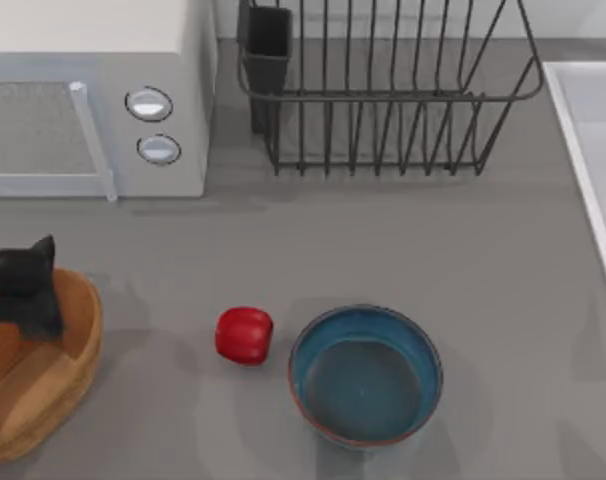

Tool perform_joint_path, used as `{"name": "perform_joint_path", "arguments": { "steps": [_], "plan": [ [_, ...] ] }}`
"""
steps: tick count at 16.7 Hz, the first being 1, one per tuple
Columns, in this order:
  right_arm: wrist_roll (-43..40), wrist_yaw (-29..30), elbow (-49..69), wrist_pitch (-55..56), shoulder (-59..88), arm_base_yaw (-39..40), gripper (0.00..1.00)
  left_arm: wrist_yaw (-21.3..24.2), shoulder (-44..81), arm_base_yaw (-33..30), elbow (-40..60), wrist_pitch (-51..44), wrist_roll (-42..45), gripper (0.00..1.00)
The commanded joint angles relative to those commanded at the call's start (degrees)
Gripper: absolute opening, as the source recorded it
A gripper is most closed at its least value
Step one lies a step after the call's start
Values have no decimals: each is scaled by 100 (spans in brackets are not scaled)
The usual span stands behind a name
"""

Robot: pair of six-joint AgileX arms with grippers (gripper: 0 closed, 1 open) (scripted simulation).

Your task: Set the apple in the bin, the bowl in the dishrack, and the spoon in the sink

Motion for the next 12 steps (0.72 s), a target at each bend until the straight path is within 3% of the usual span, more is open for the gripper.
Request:
{"name": "perform_joint_path", "arguments": {
  "steps": [12],
  "plan": [
    [0,0,0,0,0,0,100,61,5785,-1813,4448,-3350,-1362,100]
  ]
}}
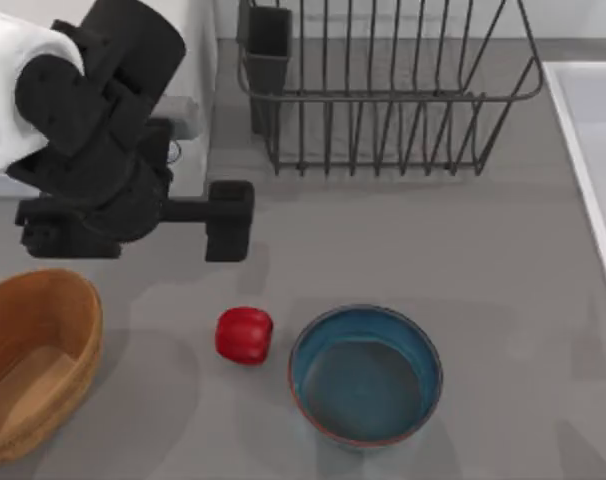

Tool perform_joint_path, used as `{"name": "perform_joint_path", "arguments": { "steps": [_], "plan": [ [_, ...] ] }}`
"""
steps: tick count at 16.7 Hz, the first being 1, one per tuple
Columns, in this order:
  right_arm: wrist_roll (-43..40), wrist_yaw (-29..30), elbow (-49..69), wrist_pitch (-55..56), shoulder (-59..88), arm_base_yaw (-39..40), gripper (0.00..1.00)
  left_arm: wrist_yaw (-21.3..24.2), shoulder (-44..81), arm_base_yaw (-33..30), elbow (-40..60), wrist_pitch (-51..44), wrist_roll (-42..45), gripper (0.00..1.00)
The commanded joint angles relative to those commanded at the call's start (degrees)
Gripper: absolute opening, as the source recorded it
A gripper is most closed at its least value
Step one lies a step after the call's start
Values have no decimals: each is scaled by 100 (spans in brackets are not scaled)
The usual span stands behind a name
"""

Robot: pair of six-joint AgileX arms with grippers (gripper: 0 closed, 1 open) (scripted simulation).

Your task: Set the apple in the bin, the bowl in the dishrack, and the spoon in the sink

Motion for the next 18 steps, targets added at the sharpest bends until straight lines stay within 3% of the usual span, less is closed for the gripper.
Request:
{"name": "perform_joint_path", "arguments": {
  "steps": [9,18],
  "plan": [
    [0,0,0,0,0,0,100,29,2572,-808,1967,-1492,-603,100],
    [0,0,0,0,0,0,100,30,2752,-840,1990,-1479,-627,100]
  ]
}}
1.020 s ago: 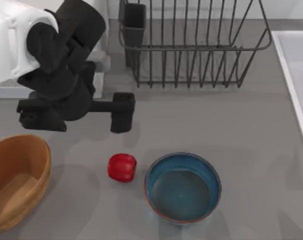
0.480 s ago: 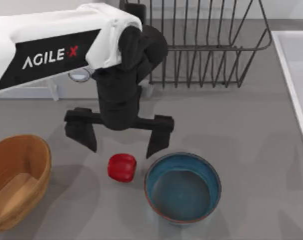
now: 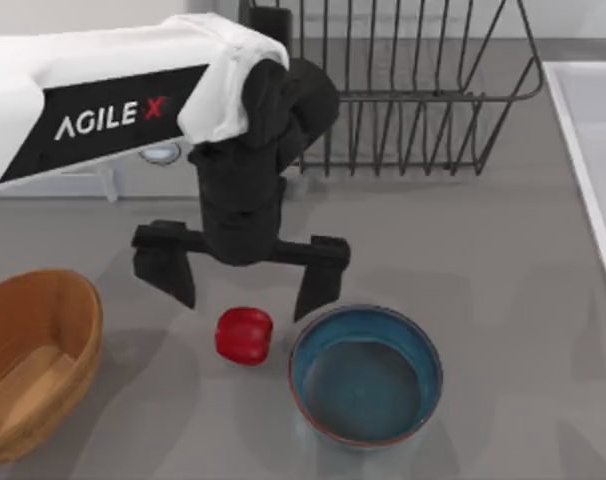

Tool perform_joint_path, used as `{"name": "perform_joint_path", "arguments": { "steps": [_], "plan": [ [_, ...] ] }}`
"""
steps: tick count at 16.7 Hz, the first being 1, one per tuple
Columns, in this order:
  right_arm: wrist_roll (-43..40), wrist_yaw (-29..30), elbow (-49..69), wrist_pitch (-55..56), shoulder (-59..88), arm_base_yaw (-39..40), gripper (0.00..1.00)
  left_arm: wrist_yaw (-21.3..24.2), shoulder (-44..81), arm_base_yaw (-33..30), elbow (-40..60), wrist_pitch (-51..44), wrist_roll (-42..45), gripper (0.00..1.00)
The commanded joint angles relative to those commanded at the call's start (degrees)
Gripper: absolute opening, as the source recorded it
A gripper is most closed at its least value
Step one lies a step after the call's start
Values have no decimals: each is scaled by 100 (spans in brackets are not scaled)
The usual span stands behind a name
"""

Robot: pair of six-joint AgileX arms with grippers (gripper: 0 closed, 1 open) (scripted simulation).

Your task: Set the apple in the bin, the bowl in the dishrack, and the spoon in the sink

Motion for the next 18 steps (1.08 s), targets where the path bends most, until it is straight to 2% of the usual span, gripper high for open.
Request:
{"name": "perform_joint_path", "arguments": {
  "steps": [6,11,18],
  "plan": [
    [0,0,0,0,0,0,100,4,344,-25,-821,1217,-16,100],
    [0,0,0,0,0,0,100,5,405,-32,-941,1355,-21,100],
    [0,0,0,0,0,0,100,5,405,-32,-941,1355,-21,47]
  ]
}}
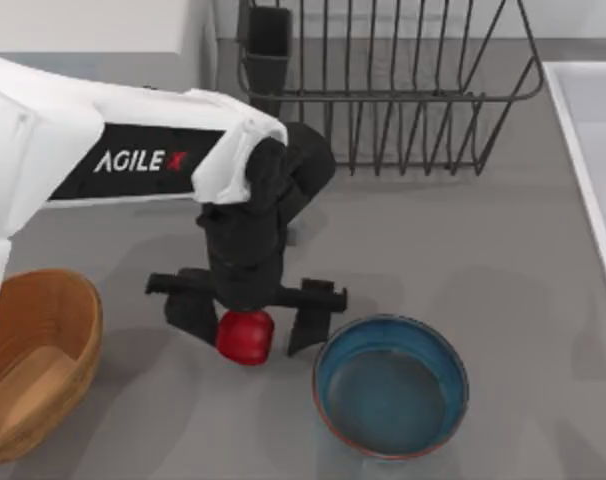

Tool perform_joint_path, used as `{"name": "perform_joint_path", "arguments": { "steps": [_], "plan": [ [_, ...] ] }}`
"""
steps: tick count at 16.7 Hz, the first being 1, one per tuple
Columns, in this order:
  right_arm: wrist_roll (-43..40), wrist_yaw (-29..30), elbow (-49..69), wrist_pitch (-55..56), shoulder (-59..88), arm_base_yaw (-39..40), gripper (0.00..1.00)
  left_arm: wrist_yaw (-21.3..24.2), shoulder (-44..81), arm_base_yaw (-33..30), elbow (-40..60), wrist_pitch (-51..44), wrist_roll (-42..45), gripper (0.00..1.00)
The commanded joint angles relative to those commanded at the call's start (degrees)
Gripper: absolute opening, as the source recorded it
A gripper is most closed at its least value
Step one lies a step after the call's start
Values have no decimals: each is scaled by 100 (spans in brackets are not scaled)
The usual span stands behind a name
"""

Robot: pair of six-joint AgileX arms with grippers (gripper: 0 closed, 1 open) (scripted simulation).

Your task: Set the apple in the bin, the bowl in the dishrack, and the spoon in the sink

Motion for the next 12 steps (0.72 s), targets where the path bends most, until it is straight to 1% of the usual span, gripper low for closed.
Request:
{"name": "perform_joint_path", "arguments": {
  "steps": [6,7,12],
  "plan": [
    [0,0,0,0,0,0,100,0,0,0,0,0,0,2],
    [0,0,0,0,0,0,100,0,0,0,0,0,0,0],
    [0,0,0,0,0,0,100,0,0,0,0,0,0,0]
  ]
}}
